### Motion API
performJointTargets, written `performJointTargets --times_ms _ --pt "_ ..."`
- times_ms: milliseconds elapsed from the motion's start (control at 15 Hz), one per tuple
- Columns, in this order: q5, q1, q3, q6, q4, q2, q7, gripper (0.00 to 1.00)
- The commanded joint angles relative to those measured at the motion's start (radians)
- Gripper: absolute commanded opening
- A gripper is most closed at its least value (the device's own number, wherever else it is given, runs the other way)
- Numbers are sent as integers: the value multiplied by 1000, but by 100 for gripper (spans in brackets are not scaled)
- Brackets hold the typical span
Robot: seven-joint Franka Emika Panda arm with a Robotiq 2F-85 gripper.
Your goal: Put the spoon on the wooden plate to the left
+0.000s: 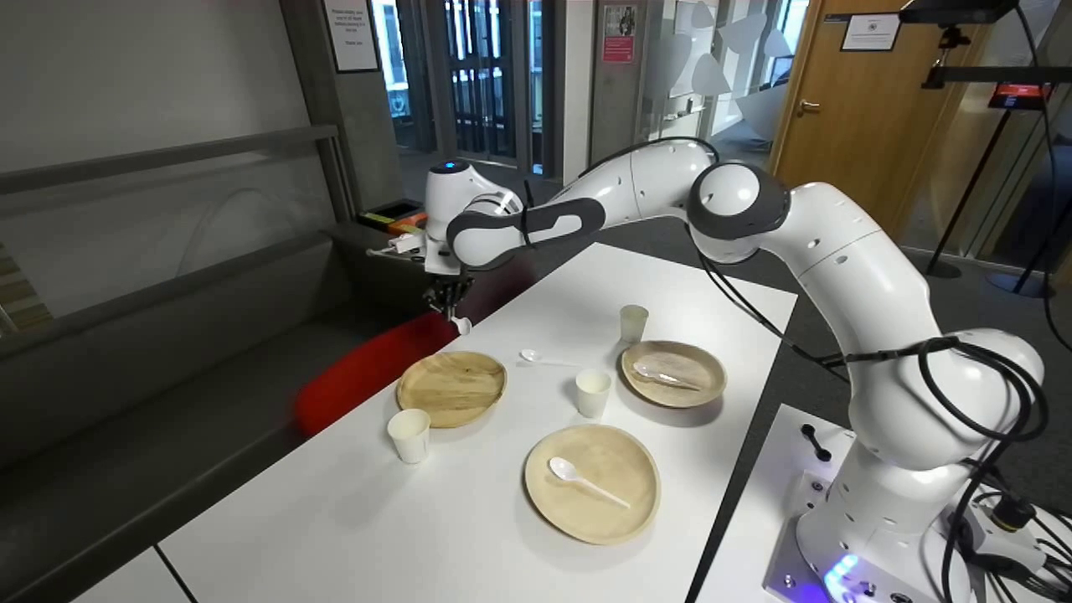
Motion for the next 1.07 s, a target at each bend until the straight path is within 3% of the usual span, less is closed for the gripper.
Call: performJointTargets --times_ms 0,667,1000 --pt "-66 -51 86 2 -71 -7 0 1" --pt "-195 -136 218 -47 -138 108 2 1" --pt "-237 -125 243 -81 -110 176 2 1"
